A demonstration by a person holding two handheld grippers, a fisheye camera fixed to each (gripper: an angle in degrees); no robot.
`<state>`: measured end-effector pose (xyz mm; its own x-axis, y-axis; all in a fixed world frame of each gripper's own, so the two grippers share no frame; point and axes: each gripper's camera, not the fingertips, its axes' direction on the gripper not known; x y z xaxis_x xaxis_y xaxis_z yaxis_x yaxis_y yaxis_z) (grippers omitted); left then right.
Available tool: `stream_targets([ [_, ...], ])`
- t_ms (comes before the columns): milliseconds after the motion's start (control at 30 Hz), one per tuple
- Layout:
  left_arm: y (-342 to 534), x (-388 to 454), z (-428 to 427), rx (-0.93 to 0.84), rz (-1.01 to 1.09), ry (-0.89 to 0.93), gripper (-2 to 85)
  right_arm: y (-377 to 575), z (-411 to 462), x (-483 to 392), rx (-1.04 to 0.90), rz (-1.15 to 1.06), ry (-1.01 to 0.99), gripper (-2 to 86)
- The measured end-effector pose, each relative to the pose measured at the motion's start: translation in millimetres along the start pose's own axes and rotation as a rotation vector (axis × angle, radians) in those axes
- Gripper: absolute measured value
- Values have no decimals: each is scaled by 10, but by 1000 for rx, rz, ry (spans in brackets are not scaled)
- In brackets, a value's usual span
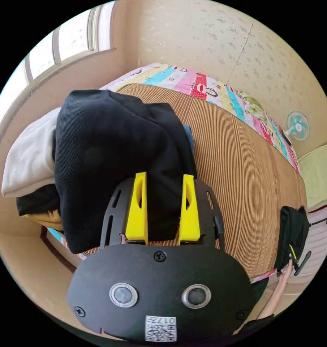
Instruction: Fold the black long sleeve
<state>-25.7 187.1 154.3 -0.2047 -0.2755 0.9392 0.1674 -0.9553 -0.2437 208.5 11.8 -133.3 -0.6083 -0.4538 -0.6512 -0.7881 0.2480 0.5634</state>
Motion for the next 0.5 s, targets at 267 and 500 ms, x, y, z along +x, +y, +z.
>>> stream_targets([
  [267,2130,-508,-694,129,115,349,46,1391,-696,-197,269,26,13,54],
  [500,3575,-1001,-994,35,14,412,72,1738,-472,-1368,77,-279,-767,72],
])
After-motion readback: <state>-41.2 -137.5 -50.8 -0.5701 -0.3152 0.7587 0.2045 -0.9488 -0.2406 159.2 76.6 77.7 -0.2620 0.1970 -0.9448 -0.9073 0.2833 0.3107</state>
